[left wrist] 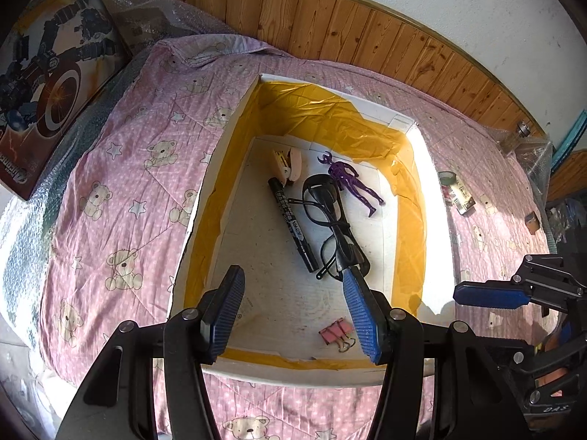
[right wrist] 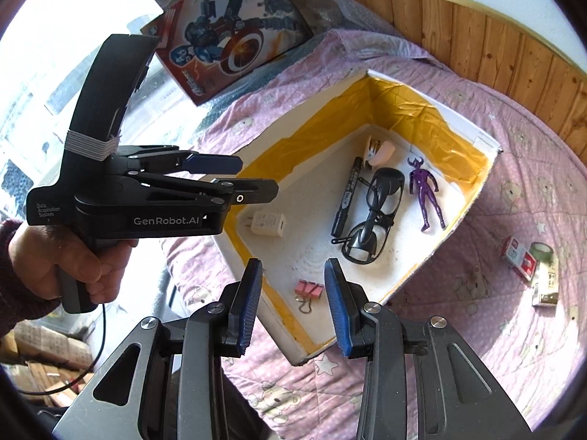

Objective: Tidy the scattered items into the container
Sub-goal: 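Withdraw both tools and move them over the remaining items on the bedspread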

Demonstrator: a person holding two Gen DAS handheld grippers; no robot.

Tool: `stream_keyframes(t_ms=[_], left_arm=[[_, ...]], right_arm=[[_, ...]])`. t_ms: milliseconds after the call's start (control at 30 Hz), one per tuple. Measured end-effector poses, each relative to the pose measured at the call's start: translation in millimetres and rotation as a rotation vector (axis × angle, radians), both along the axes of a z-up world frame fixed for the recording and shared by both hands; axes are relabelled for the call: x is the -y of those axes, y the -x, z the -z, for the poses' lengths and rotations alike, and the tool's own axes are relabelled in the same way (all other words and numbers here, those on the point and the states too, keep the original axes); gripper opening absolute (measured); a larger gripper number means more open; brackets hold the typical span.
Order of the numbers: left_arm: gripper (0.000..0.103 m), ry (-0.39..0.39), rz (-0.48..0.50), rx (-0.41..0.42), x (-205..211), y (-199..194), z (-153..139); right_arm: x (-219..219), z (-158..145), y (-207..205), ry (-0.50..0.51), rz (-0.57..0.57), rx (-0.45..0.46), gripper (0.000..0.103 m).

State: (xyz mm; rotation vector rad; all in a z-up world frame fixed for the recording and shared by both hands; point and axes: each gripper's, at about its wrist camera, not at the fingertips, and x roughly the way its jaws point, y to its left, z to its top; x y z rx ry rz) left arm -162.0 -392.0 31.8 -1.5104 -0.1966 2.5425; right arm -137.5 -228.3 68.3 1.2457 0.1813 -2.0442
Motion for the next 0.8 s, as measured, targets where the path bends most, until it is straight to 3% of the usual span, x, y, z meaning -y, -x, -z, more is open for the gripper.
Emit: stream_keyframes(t_ms=[200,367,533,800], left_arm=[[0.057,-0.017,0.014,-0.153,-17.4,-26.2,-22.6],[0.057,-0.056,0.037,-0.251,-38.5,-48.7,-35.5],[0.057,-0.109,0.107,-0.29,-74.5,-67.9,-36.9],[0.057,-0.15,0.216,-0.302,-146.0,-78.3,-33.2]], right_arm=[[-34.7,-17.6,-30.0,0.103,0.087,-0.157,0.039],[-66.1,-19.2,-47.4,0.164,0.185,-0.216,0.041],[-107.5,-7.4,-58.7,0.212,0.305,-0.197,0.043],[-170.9,27.7,-61.2,0.209,0.495,-0.116,0.044]])
